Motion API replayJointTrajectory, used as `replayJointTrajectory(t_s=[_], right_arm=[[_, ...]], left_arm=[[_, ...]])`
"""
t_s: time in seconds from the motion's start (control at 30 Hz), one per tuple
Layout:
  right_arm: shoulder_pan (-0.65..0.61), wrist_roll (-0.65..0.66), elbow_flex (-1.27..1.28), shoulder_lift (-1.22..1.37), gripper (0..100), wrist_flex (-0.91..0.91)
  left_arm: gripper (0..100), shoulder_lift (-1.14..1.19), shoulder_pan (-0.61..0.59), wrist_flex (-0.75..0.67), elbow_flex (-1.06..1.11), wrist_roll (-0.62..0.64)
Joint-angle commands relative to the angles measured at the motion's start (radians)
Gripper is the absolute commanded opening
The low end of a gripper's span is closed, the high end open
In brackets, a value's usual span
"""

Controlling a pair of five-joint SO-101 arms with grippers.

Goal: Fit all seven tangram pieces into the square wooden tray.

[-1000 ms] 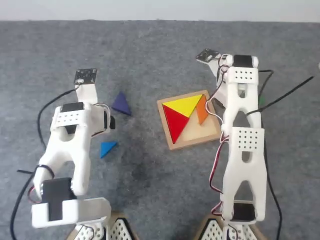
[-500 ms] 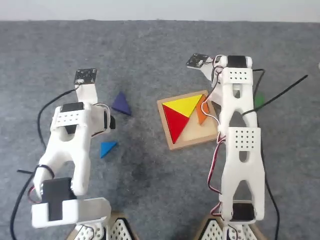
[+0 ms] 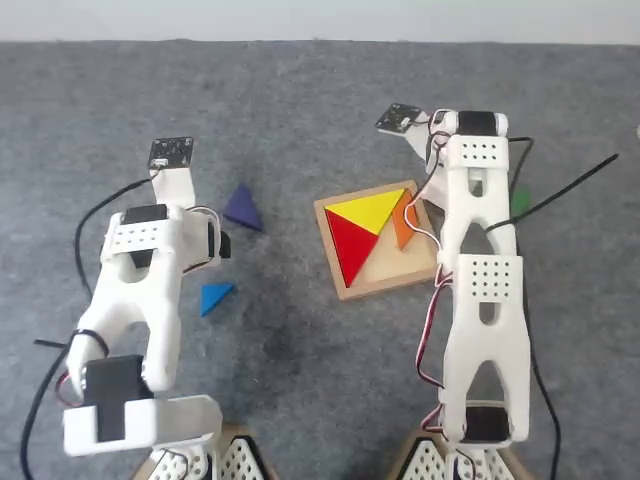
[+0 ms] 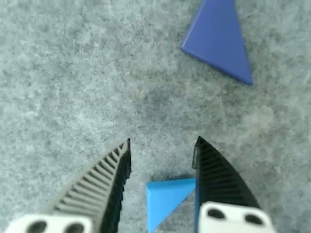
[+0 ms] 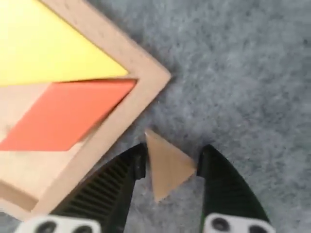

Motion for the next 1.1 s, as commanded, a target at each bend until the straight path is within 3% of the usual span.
replayJointTrajectory(t_s=[0.0,0.17,0.4,0.57,0.73,0.9,1.07], right_arm=[[0.015,-0.051,-0.003,-0.142,10.7,0.045],[0.018,-0.137,0.026,-0.275,10.1,0.05],[-0.027,-0.242,0.362,-0.512,9.6,0.048],[-0.174,-0.388,0.649,-0.685,9.6,0.047],[-0.354,-0.453,0.819,-0.82,9.6,0.045],[-0.426,-0.529,0.841,-0.858,9.6,0.035],[-0.447,-0.674,0.838,-0.728,9.6,-0.068]], left_arm=[[21,-0.054,-0.002,-0.014,-0.005,0.003],[21,-0.054,-0.002,-0.014,-0.005,0.003],[21,-0.054,-0.002,-0.014,-0.005,0.003],[21,-0.054,-0.002,-0.014,-0.005,0.003],[21,-0.054,-0.003,-0.014,-0.005,0.003],[21,-0.054,-0.003,-0.014,-0.005,0.003],[21,-0.054,-0.003,-0.014,-0.005,-0.015]])
